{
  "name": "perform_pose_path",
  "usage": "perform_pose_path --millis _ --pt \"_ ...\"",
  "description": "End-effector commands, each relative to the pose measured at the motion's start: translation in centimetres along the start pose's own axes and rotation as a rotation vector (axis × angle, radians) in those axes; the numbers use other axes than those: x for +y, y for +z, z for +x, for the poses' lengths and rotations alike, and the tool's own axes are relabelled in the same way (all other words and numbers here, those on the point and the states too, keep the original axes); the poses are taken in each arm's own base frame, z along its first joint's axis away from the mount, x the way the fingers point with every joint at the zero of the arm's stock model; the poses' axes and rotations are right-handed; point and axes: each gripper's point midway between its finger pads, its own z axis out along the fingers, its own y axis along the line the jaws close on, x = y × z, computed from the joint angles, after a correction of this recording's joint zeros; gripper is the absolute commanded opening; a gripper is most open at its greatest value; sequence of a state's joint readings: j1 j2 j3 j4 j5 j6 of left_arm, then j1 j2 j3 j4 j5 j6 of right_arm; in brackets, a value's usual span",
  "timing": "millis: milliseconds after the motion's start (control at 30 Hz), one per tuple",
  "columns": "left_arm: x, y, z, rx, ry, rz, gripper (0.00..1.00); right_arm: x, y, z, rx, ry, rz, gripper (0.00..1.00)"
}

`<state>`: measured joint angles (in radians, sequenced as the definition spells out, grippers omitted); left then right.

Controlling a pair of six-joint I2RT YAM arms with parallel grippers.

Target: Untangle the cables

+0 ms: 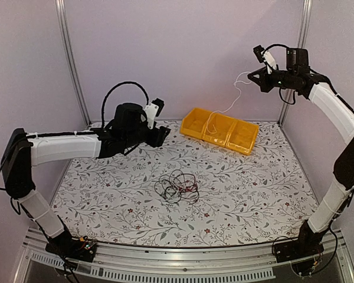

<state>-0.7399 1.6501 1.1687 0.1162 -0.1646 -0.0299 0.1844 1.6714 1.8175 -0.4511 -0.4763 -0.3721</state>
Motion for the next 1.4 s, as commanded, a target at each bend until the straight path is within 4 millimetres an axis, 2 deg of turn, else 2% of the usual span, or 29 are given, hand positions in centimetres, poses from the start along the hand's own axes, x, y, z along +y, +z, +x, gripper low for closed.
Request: perform_pose_path --millis 0,100,300,400,500,667,800,967,1133,1300,1367 --pt "3.2 -1.7 -1.4 -0.072 0.049 -0.124 0.66 -1.9 1.5 1.1 0.013 0.023 0.043 0.0" --pt "3.3 -2.3 -2.0 -0.083 0.045 -0.137 0.68 -3.1 2.3 1.7 0.023 0.032 0.068 0.0" --pt "2.1 -3.0 -2.5 -0.096 0.06 -0.122 0.68 -5.8 2.9 3.3 0.051 0.067 0.127 0.0" --pt "1.8 -3.0 -2.3 -0.095 0.073 -0.127 0.69 -6.2 2.5 3.5 0.05 0.087 0.126 0.0" --pt "1.7 -2.8 -2.2 -0.09 0.07 -0.13 0.7 -6.0 1.5 1.8 0.017 0.059 0.121 0.0" --pt "1.6 -2.5 -1.8 -0.077 0.056 -0.119 0.7 -6.2 -1.0 -2.3 -0.056 0.003 0.167 0.0" --pt "1.6 -2.4 -1.7 -0.076 0.046 -0.122 0.7 -6.4 -2.1 -3.4 -0.071 -0.026 0.2 0.0" --pt "1.6 -2.5 -1.7 -0.075 0.043 -0.12 0.7 -6.4 -1.6 -1.5 -0.031 -0.018 0.203 0.0" --pt "1.5 -2.4 -1.7 -0.071 0.045 -0.12 0.7 -6.6 0.1 2.0 0.027 0.012 0.199 0.0" --pt "1.4 -2.4 -1.7 -0.068 0.048 -0.119 0.7 -6.8 2.4 6.4 0.107 0.057 0.175 0.0" --pt "1.2 -2.4 -1.6 -0.065 0.052 -0.119 0.7 -7.1 2.8 7.3 0.122 0.068 0.173 0.0"
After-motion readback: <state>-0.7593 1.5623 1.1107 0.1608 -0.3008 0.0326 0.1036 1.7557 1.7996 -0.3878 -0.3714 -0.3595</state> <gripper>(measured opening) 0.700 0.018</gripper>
